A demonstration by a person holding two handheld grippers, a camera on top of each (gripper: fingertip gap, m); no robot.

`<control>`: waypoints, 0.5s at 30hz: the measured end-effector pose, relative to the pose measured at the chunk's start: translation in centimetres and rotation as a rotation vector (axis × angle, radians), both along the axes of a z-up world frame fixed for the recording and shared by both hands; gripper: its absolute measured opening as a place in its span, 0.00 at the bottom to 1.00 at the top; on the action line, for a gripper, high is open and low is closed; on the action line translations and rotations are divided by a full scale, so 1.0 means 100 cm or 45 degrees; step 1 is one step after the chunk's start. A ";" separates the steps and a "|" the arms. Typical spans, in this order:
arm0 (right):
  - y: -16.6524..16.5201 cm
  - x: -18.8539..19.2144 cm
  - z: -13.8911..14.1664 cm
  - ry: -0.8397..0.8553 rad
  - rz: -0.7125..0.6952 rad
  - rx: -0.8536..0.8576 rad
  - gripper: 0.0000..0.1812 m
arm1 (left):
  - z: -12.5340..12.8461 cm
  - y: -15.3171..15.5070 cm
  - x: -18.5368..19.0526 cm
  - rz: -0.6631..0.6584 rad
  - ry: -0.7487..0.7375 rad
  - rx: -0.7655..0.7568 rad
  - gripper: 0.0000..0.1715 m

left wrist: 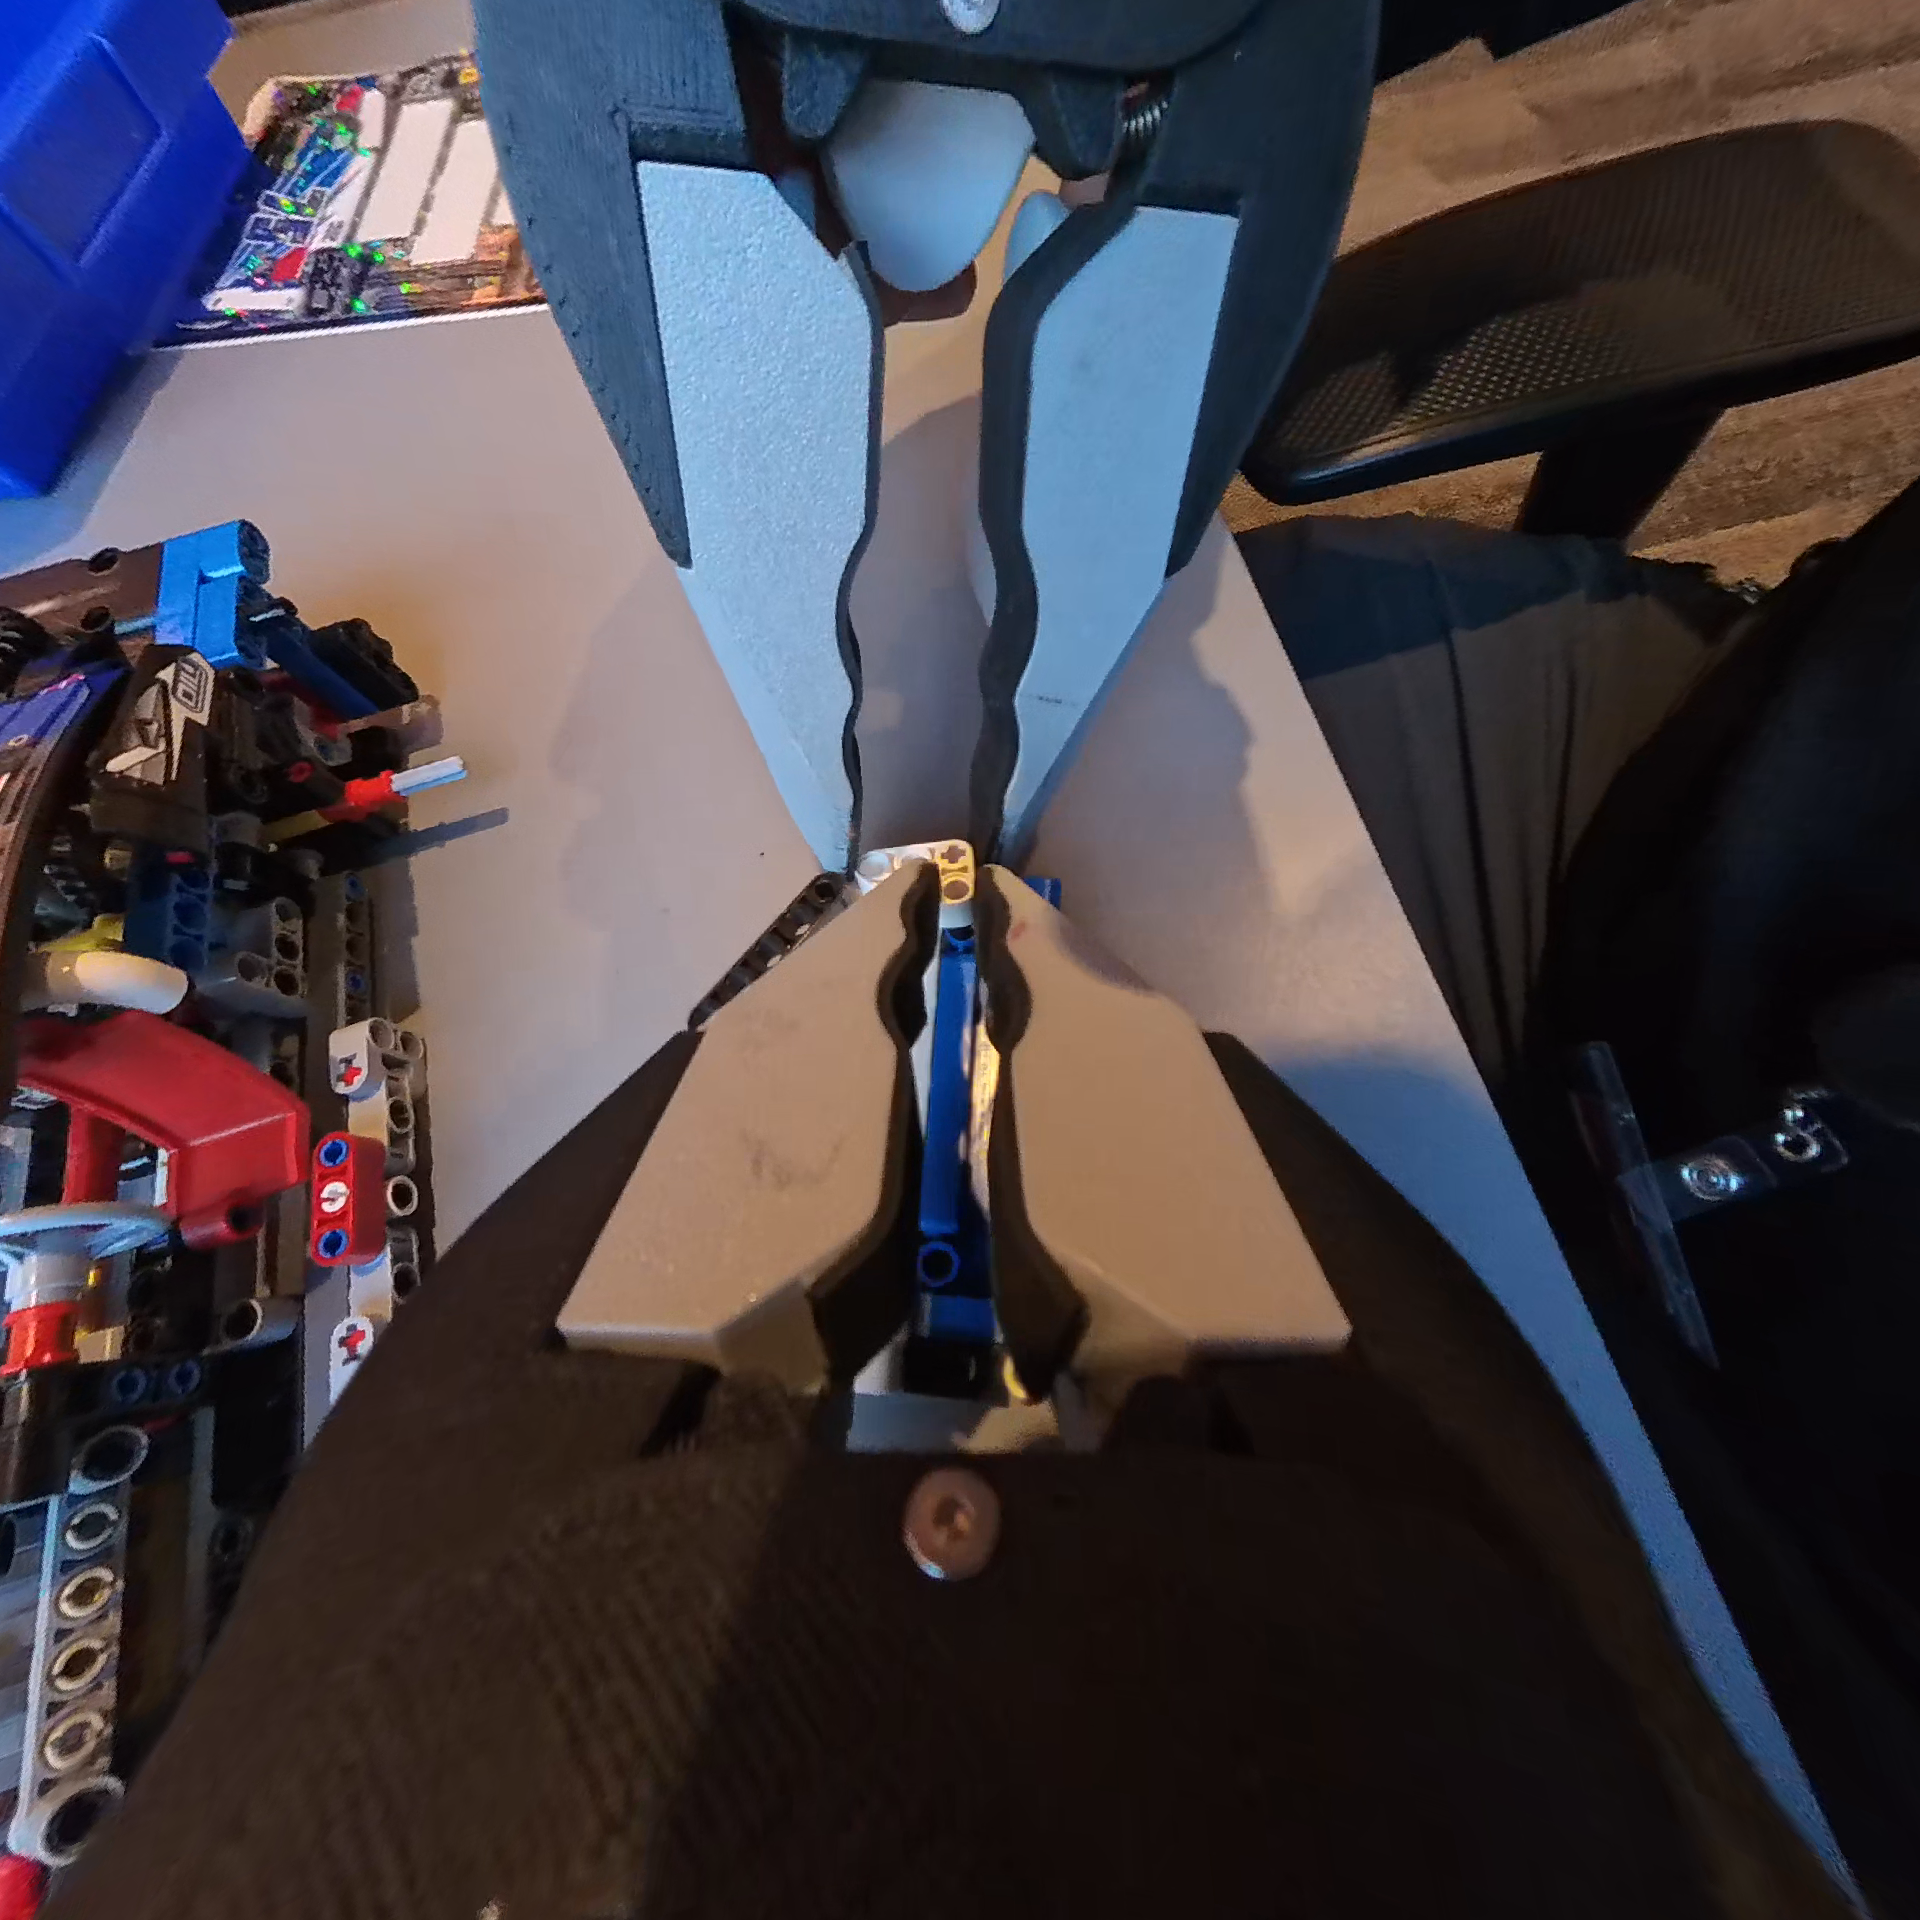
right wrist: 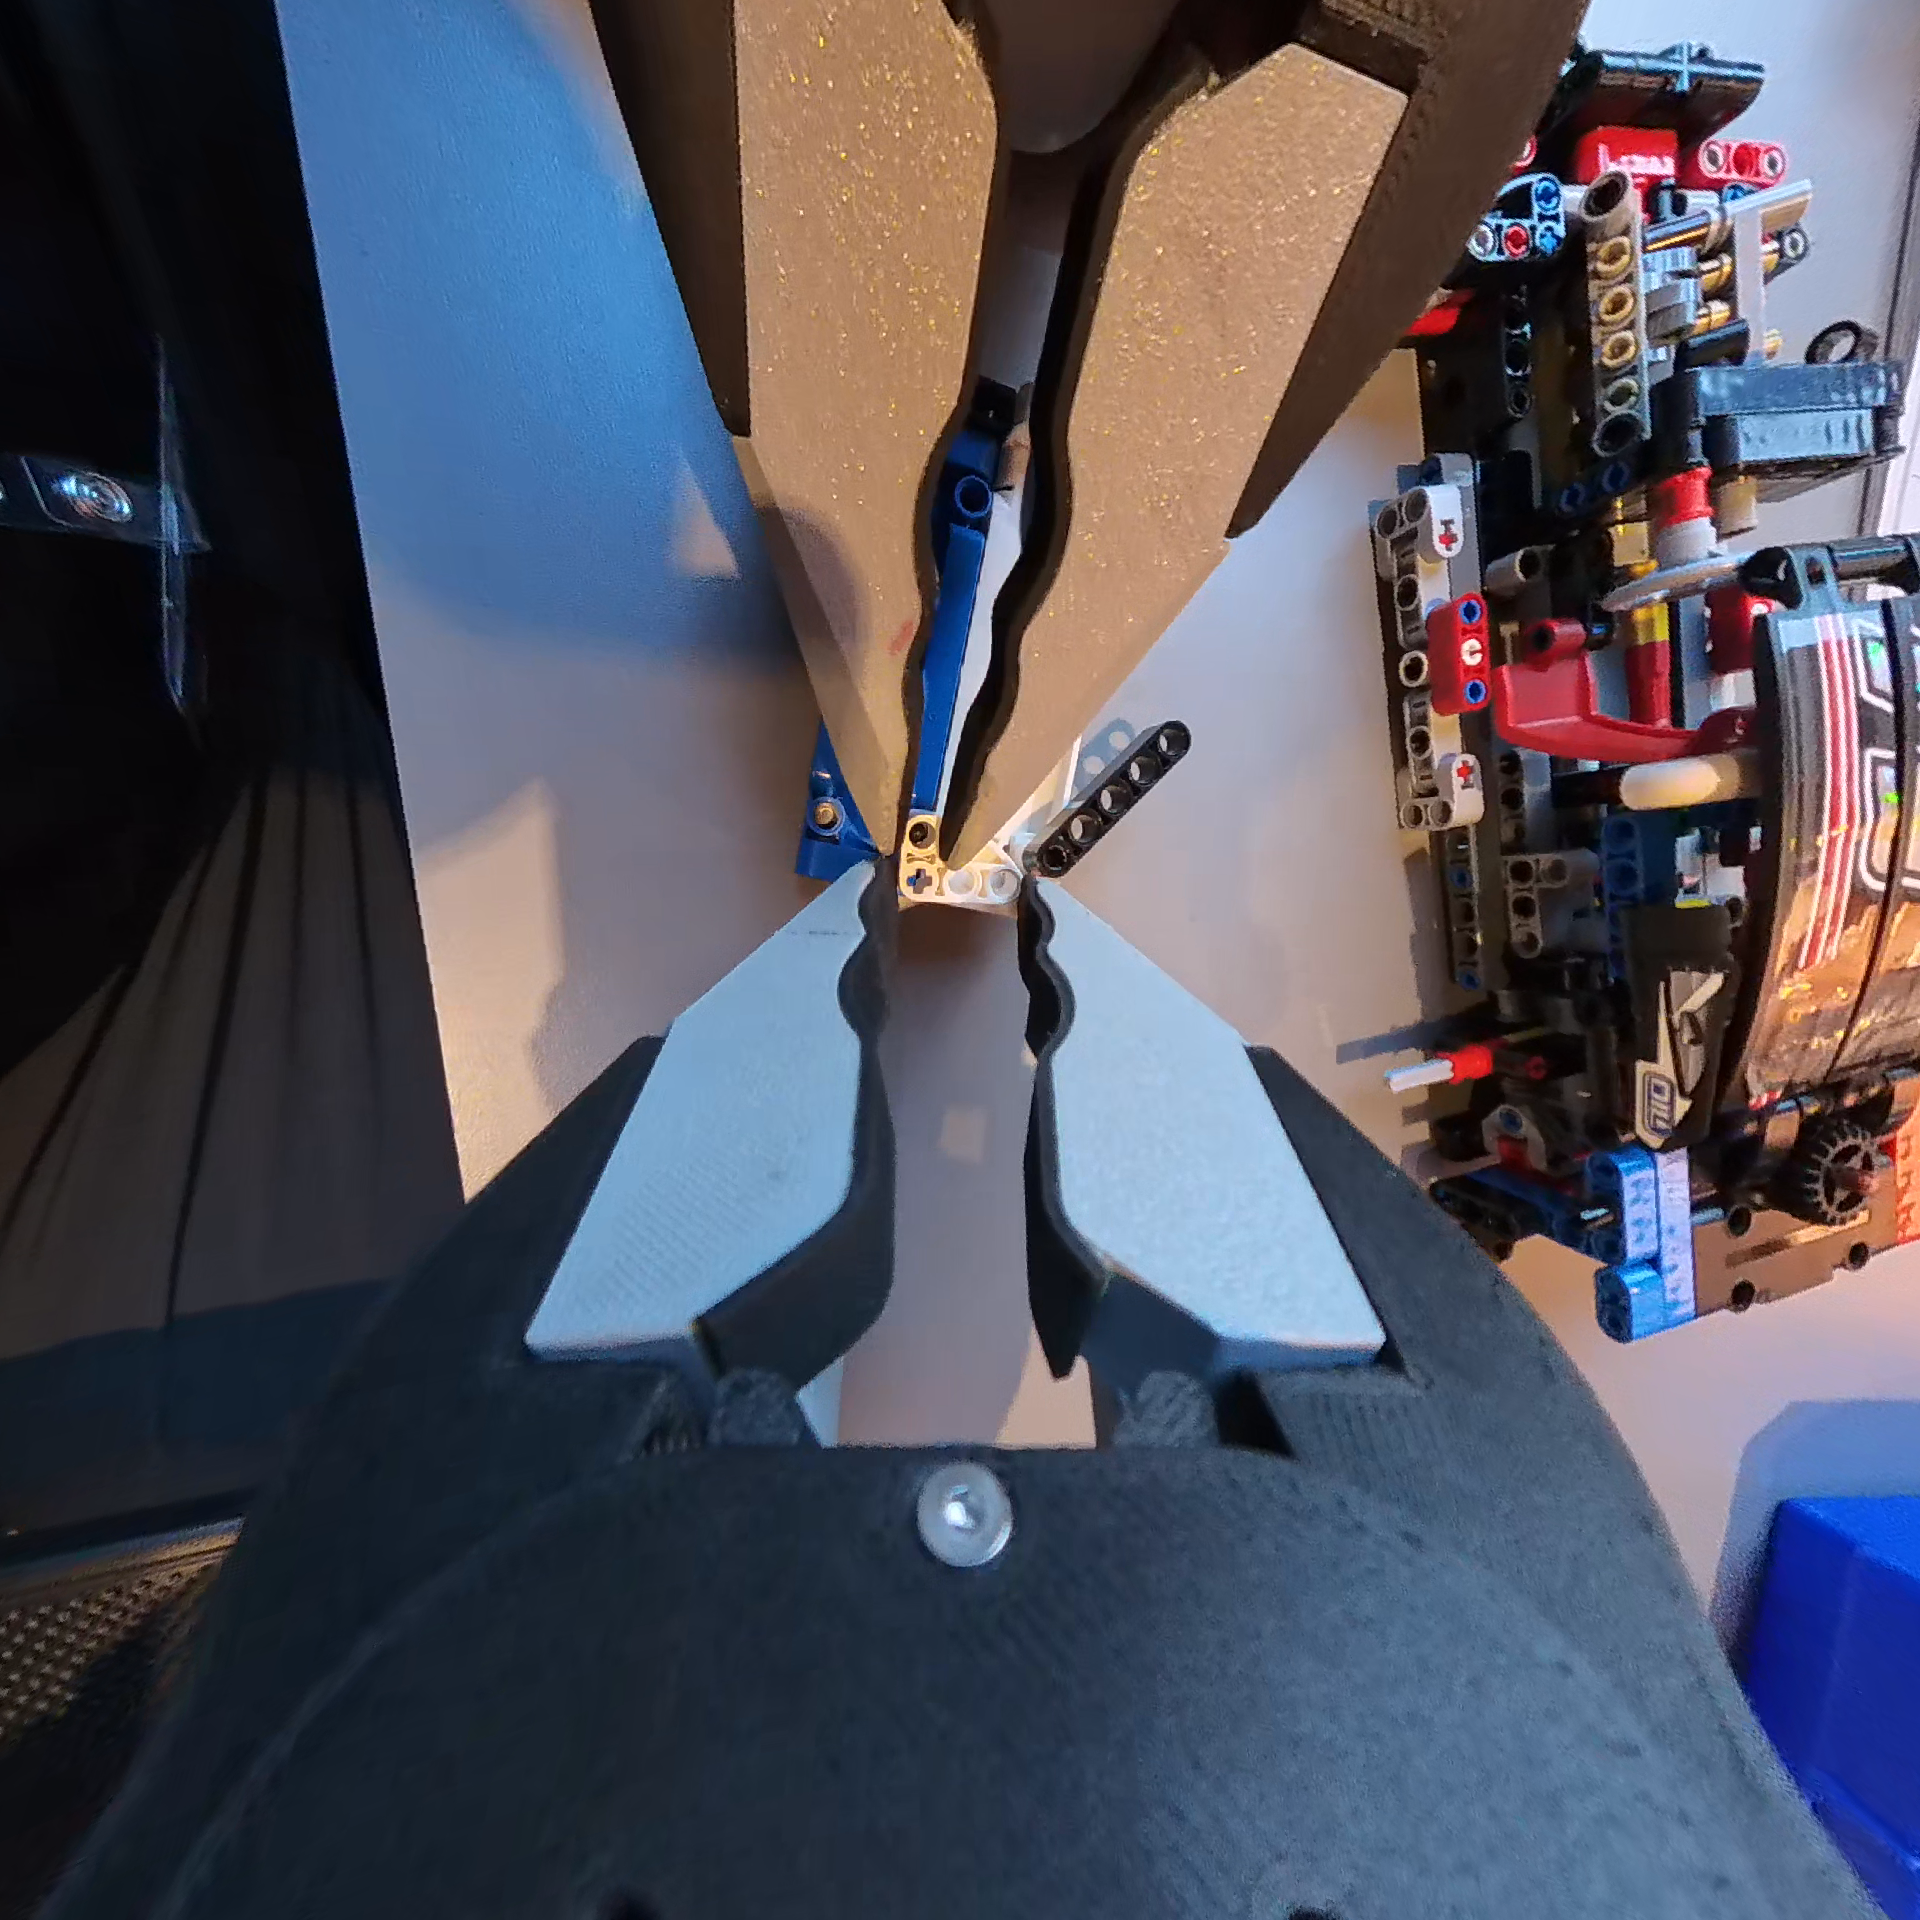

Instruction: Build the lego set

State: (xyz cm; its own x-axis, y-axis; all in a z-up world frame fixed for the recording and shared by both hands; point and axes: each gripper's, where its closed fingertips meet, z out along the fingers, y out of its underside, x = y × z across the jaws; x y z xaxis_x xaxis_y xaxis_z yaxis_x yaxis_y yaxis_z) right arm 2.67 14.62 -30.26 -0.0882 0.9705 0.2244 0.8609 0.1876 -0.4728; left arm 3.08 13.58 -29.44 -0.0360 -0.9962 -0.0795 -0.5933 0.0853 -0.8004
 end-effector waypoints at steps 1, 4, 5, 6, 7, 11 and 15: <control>0.000 0.000 0.000 0.006 -0.003 -0.015 0.11 | 0.000 0.000 -0.001 -0.003 -0.001 0.001 0.03; -0.001 -0.001 0.002 0.070 -0.033 -0.113 0.11 | -0.001 0.001 -0.003 -0.007 -0.002 0.011 0.03; -0.001 -0.002 0.002 0.097 -0.040 -0.139 0.11 | -0.001 0.001 -0.004 -0.006 -0.001 0.017 0.03; -0.001 -0.002 0.002 0.118 -0.049 -0.160 0.11 | -0.001 0.001 -0.004 -0.004 -0.001 0.026 0.03; -0.001 -0.002 0.002 0.130 -0.053 -0.170 0.11 | -0.001 0.001 -0.004 -0.002 0.001 0.031 0.02; 0.000 -0.001 0.002 0.094 -0.025 -0.128 0.11 | -0.001 0.001 -0.003 0.003 -0.001 0.019 0.03; 0.002 0.000 -0.001 0.042 0.014 -0.066 0.11 | -0.001 0.002 0.001 0.009 -0.001 0.056 0.03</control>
